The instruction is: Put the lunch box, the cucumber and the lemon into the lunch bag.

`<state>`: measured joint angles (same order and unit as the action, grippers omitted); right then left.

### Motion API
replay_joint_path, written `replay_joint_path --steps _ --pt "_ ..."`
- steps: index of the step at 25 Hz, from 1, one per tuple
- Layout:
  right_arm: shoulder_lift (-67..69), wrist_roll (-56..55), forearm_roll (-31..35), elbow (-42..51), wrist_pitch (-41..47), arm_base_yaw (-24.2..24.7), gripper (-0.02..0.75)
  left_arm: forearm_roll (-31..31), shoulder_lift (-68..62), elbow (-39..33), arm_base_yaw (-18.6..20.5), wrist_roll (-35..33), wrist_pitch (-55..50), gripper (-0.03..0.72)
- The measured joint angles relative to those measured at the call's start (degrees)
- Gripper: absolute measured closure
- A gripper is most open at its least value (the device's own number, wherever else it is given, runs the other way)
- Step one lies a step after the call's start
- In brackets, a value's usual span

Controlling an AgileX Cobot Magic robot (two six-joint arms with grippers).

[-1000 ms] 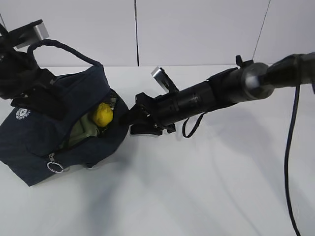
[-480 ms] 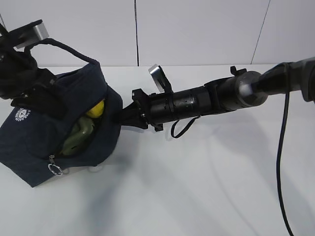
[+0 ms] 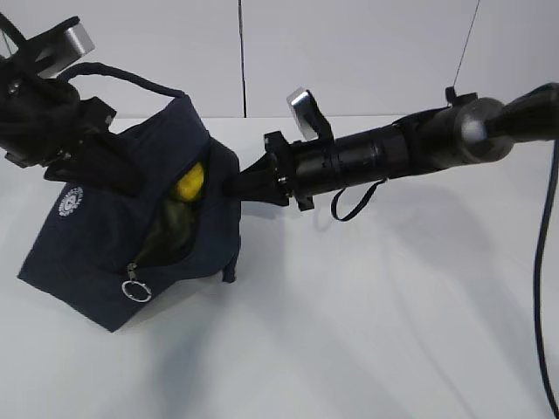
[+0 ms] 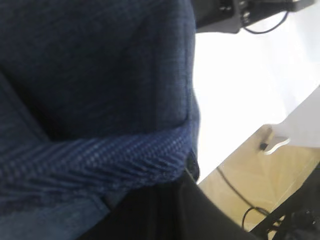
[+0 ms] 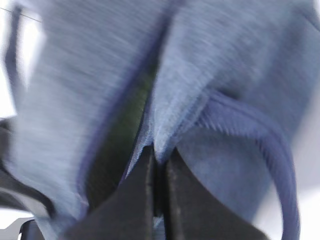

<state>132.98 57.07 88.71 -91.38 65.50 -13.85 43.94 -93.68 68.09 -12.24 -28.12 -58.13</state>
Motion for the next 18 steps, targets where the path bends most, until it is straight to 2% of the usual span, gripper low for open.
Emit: replay_joint_path --steps 4,11,14,18 --pt "-5.24 -2.03 -2.96 0.0 0.48 2.23 0.732 3.04 0.0 0.0 -2.99 -0.17 2.35 0.697" --pt "-12.52 -6.89 -10.9 0.0 1.37 4.83 0.733 11.97 0.0 0.0 -9.04 -0.17 6.68 0.697" --pt "-14.59 -8.07 -13.52 0.0 1.59 4.96 0.733 14.81 0.0 0.0 -10.54 -0.17 7.43 0.697" --pt "-16.1 -9.4 -17.78 0.0 1.85 4.96 0.733 15.42 -0.59 0.0 -11.32 -0.17 8.36 0.697"
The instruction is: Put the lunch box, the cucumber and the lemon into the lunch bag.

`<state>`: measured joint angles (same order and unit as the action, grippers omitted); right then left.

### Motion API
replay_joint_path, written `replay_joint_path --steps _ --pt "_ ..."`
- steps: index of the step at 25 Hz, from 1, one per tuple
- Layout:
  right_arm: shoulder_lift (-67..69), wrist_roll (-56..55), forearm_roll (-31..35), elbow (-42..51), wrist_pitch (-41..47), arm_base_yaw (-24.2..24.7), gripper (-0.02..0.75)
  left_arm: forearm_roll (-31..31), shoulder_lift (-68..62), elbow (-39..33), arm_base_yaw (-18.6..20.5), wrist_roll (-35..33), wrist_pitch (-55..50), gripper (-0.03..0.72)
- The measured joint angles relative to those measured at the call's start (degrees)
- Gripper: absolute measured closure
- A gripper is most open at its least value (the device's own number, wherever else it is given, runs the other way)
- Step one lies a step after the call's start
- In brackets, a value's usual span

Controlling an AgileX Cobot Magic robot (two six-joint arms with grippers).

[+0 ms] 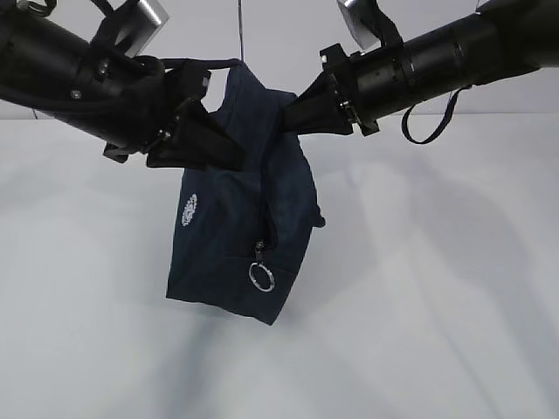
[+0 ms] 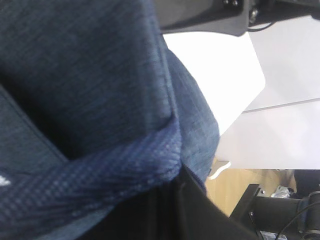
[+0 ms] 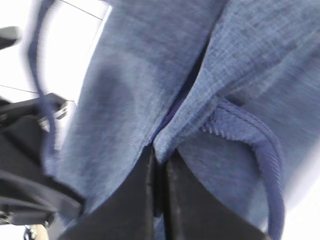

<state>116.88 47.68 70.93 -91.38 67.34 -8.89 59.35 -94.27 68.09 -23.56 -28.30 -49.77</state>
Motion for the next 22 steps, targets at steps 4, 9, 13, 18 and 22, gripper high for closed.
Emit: replay_joint_path --steps 4,9,13,18,22 --pt "-0.02 -0.81 -4.01 0.0 0.0 0.0 0.734 0.97 -3.41 0.0 -0.34 -0.09 0.0 0.697" --pt "-0.02 -0.91 -6.02 0.0 0.0 0.0 0.734 1.1 -6.04 0.0 -0.34 -0.13 0.0 0.697" --pt "-0.02 -0.91 -6.82 0.0 0.08 0.0 0.734 0.23 -6.13 0.0 -0.34 -0.13 0.0 0.697" --pt "-0.11 -0.91 -6.85 0.0 0.24 0.0 0.732 -0.04 -6.13 0.0 -0.34 -0.13 -0.42 0.678" --pt "-0.11 -0.91 -6.85 0.0 0.33 0.0 0.678 -0.18 -6.13 0.0 -0.42 -0.13 -1.17 0.576"
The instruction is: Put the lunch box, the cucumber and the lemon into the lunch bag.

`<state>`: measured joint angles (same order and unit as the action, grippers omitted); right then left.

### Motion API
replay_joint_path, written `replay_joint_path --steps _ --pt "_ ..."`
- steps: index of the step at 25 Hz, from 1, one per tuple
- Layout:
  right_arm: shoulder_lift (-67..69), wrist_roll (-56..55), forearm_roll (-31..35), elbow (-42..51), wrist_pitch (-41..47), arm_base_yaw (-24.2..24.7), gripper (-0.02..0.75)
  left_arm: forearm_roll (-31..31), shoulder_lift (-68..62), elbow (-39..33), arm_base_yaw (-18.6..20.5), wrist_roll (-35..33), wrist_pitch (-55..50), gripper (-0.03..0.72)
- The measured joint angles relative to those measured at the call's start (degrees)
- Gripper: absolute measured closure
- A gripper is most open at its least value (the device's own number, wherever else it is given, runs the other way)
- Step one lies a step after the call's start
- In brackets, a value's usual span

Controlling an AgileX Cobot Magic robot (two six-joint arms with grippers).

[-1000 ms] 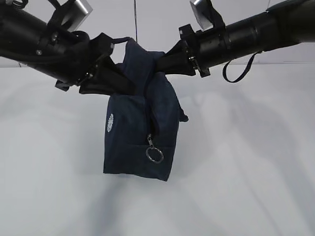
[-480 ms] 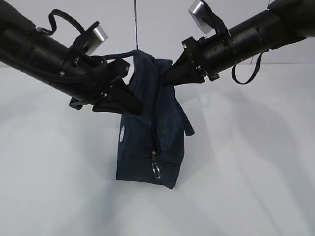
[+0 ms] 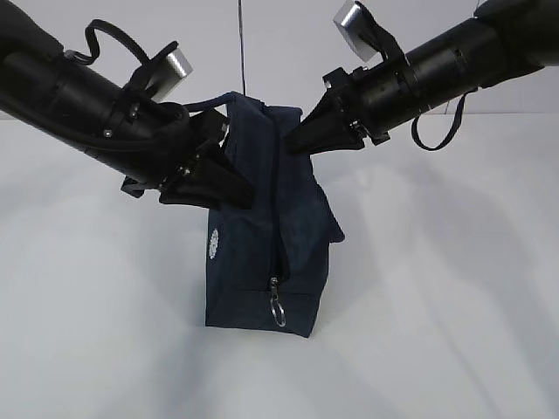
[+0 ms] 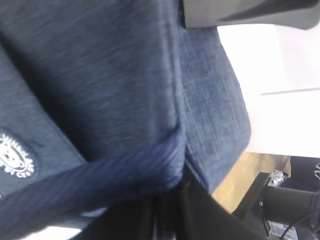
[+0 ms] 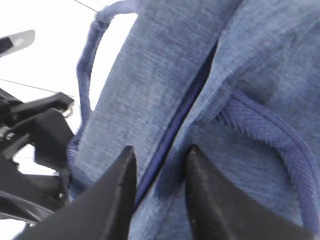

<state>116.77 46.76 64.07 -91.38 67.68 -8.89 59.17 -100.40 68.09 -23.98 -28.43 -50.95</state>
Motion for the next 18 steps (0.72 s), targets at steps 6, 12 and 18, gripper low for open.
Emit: replay_joint_path --steps 6,12,18 --pt "-0.04 0.0 0.74 0.0 0.23 0.0 0.492 0.0 0.0 0.0 0.0 0.0 -0.68 0.4" --pt "-1.28 0.11 4.18 0.0 0.43 0.0 0.468 -2.86 2.26 0.0 0.38 0.0 -2.06 0.385" --pt "-1.86 0.11 4.66 -5.23 0.85 0.23 0.467 -5.27 7.7 0.0 5.45 -0.09 -2.44 0.384"
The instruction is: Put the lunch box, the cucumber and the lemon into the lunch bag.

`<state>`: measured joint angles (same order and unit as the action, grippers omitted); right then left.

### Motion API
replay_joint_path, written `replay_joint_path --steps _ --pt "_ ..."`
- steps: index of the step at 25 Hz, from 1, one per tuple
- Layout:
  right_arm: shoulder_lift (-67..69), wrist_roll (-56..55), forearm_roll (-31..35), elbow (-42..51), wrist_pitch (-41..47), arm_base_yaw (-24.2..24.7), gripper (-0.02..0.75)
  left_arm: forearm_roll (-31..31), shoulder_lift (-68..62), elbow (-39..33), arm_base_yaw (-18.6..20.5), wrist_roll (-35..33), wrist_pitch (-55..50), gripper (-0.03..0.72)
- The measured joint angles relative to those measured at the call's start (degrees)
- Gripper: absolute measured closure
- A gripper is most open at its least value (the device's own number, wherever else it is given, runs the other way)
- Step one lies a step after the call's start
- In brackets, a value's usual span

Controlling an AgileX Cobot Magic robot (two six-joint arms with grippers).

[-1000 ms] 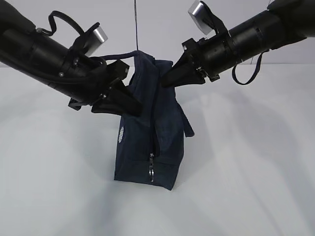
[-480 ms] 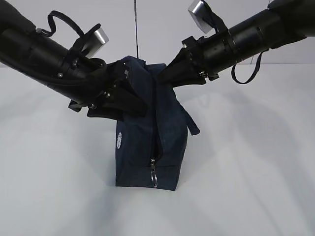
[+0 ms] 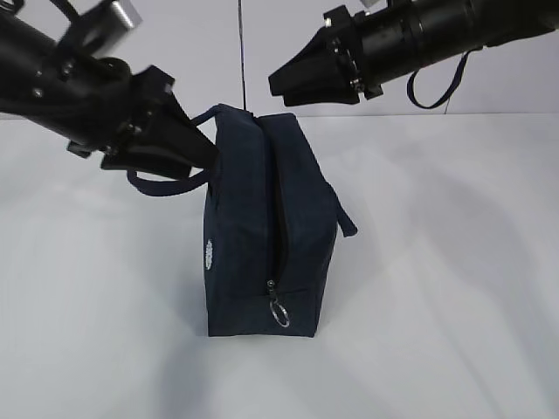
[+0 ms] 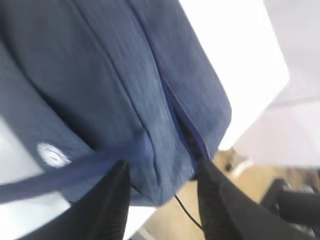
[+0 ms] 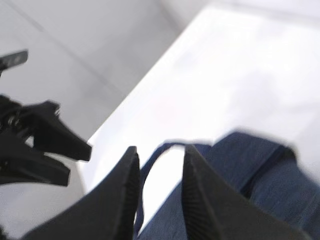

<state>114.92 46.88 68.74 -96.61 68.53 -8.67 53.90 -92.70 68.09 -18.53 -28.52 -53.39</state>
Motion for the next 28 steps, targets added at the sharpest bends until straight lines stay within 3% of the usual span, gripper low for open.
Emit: replay_joint_path --steps 6,14,20,28 --pt "-2.61 0.34 0.38 -5.41 -3.23 0.0 0.508 -4.22 7.41 0.0 4.91 0.0 3.59 0.383" --pt "-17.37 5.67 -0.64 -6.6 -17.63 0.04 0.532 -13.25 14.88 0.0 5.32 0.0 7.62 0.417" --pt "-30.46 6.47 -10.65 -6.64 -20.9 0.04 0.549 -13.59 16.43 0.0 5.32 0.0 8.42 0.42" --pt "-43.75 6.73 -21.79 -0.9 -15.15 0.04 0.733 -13.48 16.84 0.0 5.32 0.0 8.54 0.42"
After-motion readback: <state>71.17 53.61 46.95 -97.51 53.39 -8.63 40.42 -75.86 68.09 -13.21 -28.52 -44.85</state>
